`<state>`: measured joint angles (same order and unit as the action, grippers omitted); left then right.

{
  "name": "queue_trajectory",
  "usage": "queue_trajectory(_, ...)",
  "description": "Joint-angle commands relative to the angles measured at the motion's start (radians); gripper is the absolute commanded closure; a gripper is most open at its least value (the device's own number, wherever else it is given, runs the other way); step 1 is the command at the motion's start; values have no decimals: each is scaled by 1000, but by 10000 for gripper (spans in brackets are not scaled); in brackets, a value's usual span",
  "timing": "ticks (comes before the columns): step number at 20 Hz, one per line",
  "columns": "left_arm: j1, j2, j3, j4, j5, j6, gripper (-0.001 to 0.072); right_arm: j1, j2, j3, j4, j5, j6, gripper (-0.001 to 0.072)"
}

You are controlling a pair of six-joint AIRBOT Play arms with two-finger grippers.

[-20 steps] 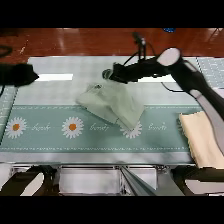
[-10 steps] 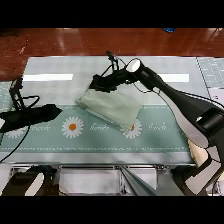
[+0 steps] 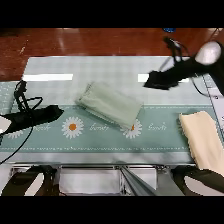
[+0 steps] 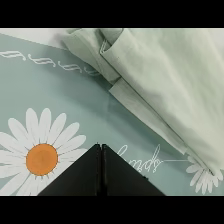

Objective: Fold the shirts.

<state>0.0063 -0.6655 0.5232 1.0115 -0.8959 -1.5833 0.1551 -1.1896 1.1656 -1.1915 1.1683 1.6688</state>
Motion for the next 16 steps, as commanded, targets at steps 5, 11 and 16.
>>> queue_trajectory(5,-1,-1,-2,-3,2,0,691,-39,210,-716,313,-526,90,303)
queue_trajectory(11,-1,-2,-2,-3,2,0,691,-39,-109,-651,843,-468,-372,303)
queue_trajectory(16,-1,-2,-2,-7,2,0,691,83,-309,-468,880,-407,-416,305)
